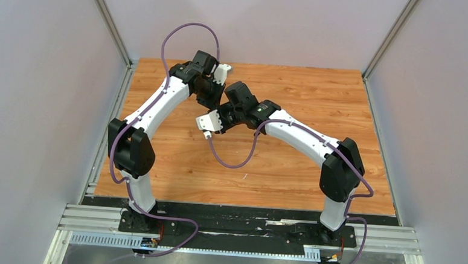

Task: Insert the wireless bluetooth earbuds into the charging case
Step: Place the earbud in the charging case, then pick up the earbud from the center of the board.

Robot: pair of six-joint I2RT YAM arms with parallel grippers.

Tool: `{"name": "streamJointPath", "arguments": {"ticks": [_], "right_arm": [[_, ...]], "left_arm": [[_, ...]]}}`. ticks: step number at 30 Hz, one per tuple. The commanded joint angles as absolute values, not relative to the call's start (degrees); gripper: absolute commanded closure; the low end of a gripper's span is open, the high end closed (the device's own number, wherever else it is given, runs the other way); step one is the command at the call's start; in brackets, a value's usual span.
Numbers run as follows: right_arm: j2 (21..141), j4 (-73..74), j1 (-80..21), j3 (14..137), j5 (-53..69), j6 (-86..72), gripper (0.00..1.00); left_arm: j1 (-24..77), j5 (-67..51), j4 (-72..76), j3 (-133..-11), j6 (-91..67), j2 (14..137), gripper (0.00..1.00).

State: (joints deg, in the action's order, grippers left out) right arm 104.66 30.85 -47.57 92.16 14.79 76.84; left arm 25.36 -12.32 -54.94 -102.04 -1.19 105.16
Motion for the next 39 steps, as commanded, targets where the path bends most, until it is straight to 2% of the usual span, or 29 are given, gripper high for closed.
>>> {"name": "streamJointPath", "arguments": {"ticks": [1, 5, 11, 15, 19, 24, 28, 39], "right_arm": [[105.1, 30.85, -47.32, 95.88, 15.96, 73.72, 0.66], [102.45, 35.73, -45.17, 98.91, 23.09, 68.17, 0.64], [93.79, 35.6, -39.8, 94.33, 37.57, 57.21, 0.56], [92.09, 35.78, -35.02, 91.36, 41.24, 48.88, 0.58], [92.84, 35.85, -28.27, 86.26, 44.72, 48.74, 0.6], [99.75, 37.79, -23.72, 84.56, 42.88, 56.04, 0.6], [107.97, 38.3, -21.83, 87.87, 41.01, 58.34, 0.61], [120.4, 39.11, -21.53, 93.2, 33.21, 65.5, 0.62]], "left_arm": [[25.65, -13.29, -54.28, -103.71, -1.38, 104.93, 1.0], [25.66, -12.64, -54.23, -103.34, -0.62, 105.09, 1.0], [25.58, -11.68, -54.05, -103.18, 1.35, 105.45, 1.0], [25.47, -11.78, -55.41, -103.95, 3.87, 106.17, 1.0], [25.05, -11.71, -57.96, -104.5, 5.81, 106.23, 1.0], [23.83, -14.59, -59.21, -104.15, 7.23, 104.52, 1.0], [23.41, -17.08, -57.93, -102.28, 7.73, 101.92, 1.0], [22.47, -17.59, -59.28, -101.36, 7.76, 100.49, 1.0]]}}
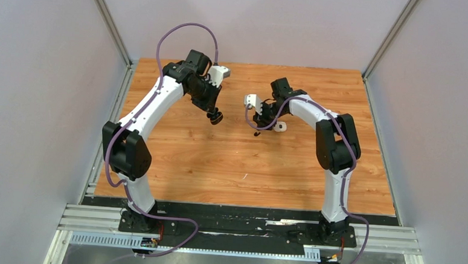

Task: Insert the wireless bluetooth earbuds into the charging case
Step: Pick up the earbud from the center of the board.

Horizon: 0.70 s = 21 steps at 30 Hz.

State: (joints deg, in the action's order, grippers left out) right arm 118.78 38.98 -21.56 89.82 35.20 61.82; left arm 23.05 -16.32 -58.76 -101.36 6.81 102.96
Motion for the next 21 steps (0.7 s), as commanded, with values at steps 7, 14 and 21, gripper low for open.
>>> {"name": "streamJointPath", "arguments": {"ticks": [7, 14, 21], "right_arm": [[122.61, 39.39, -21.54, 92.78, 31.07, 66.77, 0.62], [118.92, 41.57, -21.81, 86.38, 31.04, 70.67, 0.61], [117.67, 41.83, -24.94, 84.7, 32.79, 68.46, 0.61]], "left_arm": [[22.24, -18.44, -59.29, -101.51, 7.21, 101.02, 1.0], [22.24, -19.02, -59.14, -101.67, 6.71, 101.83, 1.0], [22.26, -19.47, -58.91, -101.83, 5.94, 102.79, 1.0]]}}
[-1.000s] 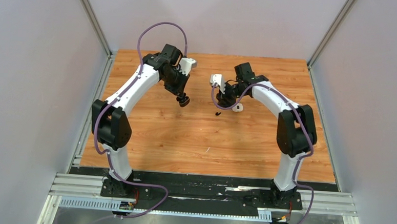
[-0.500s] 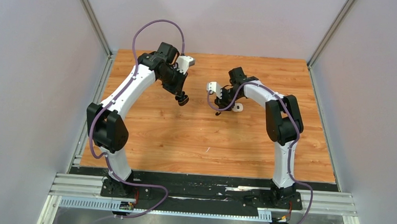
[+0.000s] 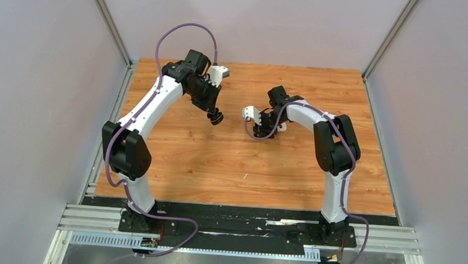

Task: Insert the wireless bluetooth earbuds into the charging case
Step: Pick up the earbud from the center of the board.

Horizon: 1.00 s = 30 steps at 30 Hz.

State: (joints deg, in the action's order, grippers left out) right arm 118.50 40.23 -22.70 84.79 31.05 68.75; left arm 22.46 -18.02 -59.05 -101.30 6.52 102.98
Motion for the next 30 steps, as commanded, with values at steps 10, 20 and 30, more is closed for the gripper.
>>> {"name": "streamJointPath", "arguments": {"ticks": [10, 20, 30], "right_arm": [[116.36, 47.39, -24.87, 88.71, 34.48, 67.37, 0.61], [120.77, 48.56, -22.13, 95.49, 35.29, 64.68, 0.61], [123.98, 48.35, -21.19, 97.22, 34.09, 67.09, 0.62]], "left_arm": [[22.24, -19.05, -59.31, -100.25, 6.47, 101.45, 1.0], [22.24, -19.08, -59.4, -100.13, 6.95, 101.09, 1.0], [22.24, -18.52, -59.45, -99.33, 7.5, 100.17, 1.0]]}}
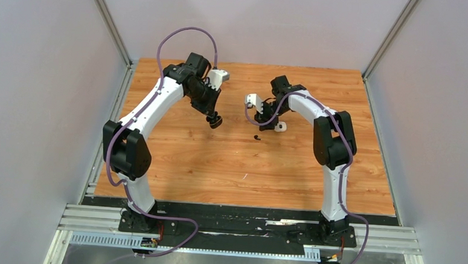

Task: Insert the wireless bluetooth earbuds into the charging case
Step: Pick up the earbud from the center of the board.

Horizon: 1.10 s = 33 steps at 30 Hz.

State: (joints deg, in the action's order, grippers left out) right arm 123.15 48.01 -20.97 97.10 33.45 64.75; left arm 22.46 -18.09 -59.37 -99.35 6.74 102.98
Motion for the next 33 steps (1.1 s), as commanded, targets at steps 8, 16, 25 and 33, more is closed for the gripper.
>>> {"name": "streamJointPath", "arguments": {"ticks": [8, 16, 25, 33], "right_arm": [[122.54, 47.5, -22.32, 92.68, 32.89, 68.62, 0.62], [121.89, 47.47, -24.44, 90.76, 33.72, 67.62, 0.62], [121.57, 47.69, -26.12, 91.04, 34.82, 66.79, 0.62], [121.68, 47.83, -27.7, 91.75, 36.57, 66.84, 0.62]], "left_arm": [[22.21, -18.31, -59.01, -99.05, 7.4, 100.26, 1.0], [22.28, -18.7, -59.02, -98.8, 7.4, 100.7, 1.0], [22.25, -18.98, -58.92, -98.74, 7.3, 100.93, 1.0], [22.24, -18.9, -58.64, -98.61, 7.34, 101.15, 1.0]]}}
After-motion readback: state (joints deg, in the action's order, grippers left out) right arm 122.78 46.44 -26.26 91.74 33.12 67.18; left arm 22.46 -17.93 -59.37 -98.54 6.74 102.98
